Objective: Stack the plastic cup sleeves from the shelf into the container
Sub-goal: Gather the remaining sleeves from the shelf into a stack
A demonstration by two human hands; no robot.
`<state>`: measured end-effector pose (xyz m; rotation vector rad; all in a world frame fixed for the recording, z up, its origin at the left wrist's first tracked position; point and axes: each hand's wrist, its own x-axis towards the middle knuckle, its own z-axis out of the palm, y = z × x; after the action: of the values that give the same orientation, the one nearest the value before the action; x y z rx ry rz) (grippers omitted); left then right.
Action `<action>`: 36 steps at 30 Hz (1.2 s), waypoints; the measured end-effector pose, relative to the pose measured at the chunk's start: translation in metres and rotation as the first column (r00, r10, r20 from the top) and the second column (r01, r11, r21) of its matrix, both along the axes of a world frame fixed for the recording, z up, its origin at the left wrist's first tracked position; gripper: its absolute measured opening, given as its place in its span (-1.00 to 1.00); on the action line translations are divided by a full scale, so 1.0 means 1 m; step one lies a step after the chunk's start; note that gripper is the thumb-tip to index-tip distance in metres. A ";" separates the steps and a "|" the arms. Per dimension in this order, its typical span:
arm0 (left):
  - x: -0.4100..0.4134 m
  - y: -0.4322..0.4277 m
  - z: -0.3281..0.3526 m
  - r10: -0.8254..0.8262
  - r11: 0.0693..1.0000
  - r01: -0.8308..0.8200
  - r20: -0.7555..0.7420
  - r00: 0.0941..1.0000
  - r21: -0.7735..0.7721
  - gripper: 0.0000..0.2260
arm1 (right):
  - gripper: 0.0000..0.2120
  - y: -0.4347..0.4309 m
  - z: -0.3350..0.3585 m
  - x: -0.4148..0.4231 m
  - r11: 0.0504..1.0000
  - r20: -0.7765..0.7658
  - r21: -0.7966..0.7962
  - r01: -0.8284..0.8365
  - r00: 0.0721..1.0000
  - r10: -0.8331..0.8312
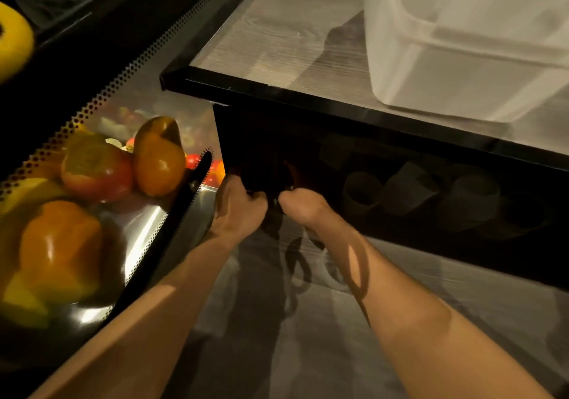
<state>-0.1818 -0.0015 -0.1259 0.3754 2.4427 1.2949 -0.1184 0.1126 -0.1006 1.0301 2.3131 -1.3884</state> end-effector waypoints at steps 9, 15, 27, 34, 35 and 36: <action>-0.010 0.003 0.004 -0.013 1.000 0.014 -0.050 0.999 0.024 -0.81 | -0.45 0.008 -0.028 -0.021 0.996 -0.232 -0.081 0.044 0.971 -0.062; -0.003 0.004 0.007 0.014 0.987 -0.021 0.045 0.999 0.158 -0.95 | -0.66 0.008 -0.004 0.014 0.965 -0.250 -0.129 0.231 0.934 -0.257; 0.072 0.021 0.023 -0.349 0.857 0.287 0.071 0.935 0.429 -0.83 | -0.89 0.029 0.020 0.143 0.912 -0.391 -0.126 0.391 0.825 -0.408; 0.093 0.021 0.007 -0.396 0.887 0.353 0.099 0.913 0.298 -0.83 | -0.89 0.029 0.001 0.173 0.949 -0.343 -0.068 0.308 0.886 -0.313; 0.094 0.020 0.003 -0.396 0.893 0.359 0.094 0.913 0.272 -0.84 | -0.92 0.028 -0.002 0.175 0.952 -0.334 -0.081 0.294 0.892 -0.304; 0.094 0.018 -0.001 -0.397 0.897 0.367 0.086 0.914 0.247 -0.85 | -0.93 0.028 -0.005 0.177 0.954 -0.325 -0.088 0.286 0.897 -0.298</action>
<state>-0.0878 0.0168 -0.1273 0.7616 1.9820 1.3690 0.0582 0.1409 -0.1055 1.2565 2.4228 -1.8461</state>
